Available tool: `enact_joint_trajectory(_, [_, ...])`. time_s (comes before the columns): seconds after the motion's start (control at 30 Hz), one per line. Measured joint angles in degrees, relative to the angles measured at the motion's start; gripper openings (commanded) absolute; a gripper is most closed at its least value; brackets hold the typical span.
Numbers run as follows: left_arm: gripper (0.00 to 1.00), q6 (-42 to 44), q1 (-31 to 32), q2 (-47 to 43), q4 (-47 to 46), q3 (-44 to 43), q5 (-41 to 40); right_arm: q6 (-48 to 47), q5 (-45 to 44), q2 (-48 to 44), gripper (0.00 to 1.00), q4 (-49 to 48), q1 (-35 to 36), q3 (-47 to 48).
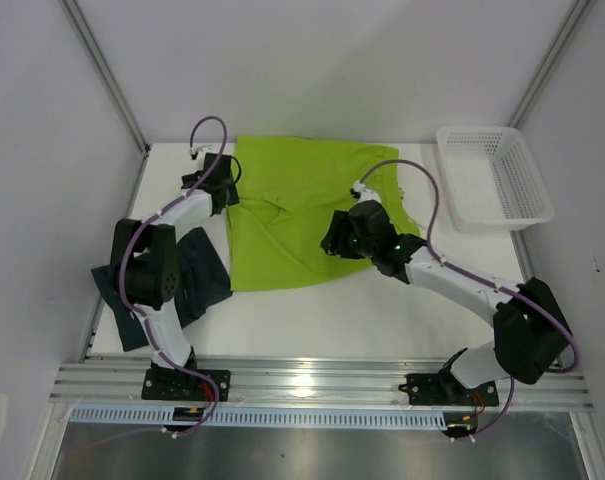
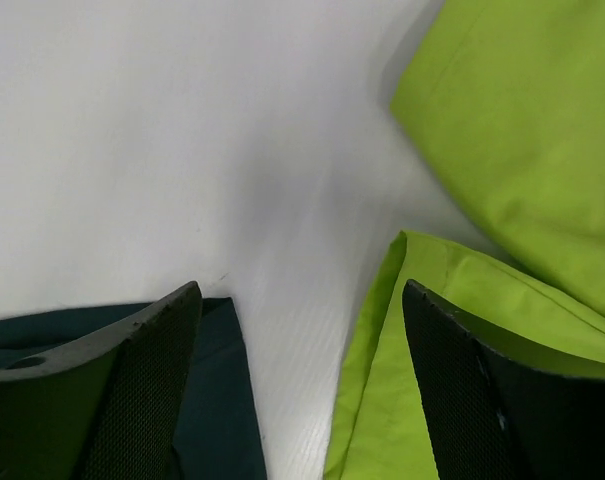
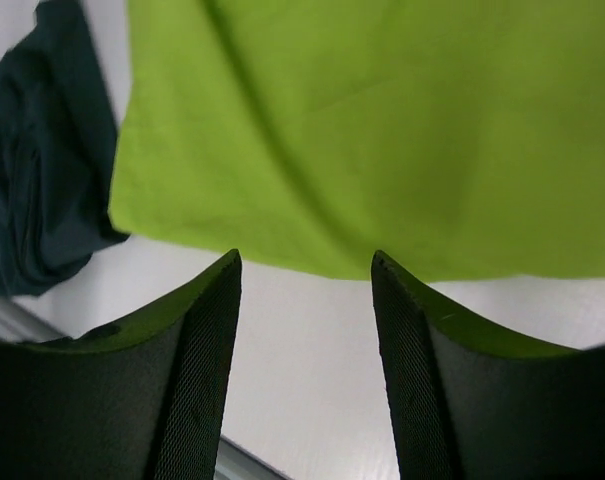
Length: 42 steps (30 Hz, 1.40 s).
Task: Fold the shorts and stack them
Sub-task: Flatten the shorts out
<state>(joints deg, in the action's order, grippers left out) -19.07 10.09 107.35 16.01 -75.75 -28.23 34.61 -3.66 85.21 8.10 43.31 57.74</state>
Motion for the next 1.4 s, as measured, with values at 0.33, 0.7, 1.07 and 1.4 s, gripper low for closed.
enact_joint_trajectory(0.33, [0.99,-8.68,0.59,-19.56,-7.54,20.00,14.91,10.58,-8.72,-22.18,0.76,5.31,-17.46,-16.44])
enact_joint_trajectory(0.7, [0.99,-19.74,1.46,-31.34,-11.63,34.03,29.68,18.03,2.40,-19.74,0.81,-1.97,-39.06,-25.16])
enact_joint_trajectory(1.07, [0.99,-29.42,3.17,-48.74,-13.22,51.54,32.79,23.91,2.36,-9.73,0.71,-17.42,-40.41,-26.84])
enact_joint_trajectory(1.4, [0.99,-34.16,5.35,-58.07,-11.47,54.95,29.66,26.97,-0.46,2.58,0.62,-27.56,-38.64,-26.80])
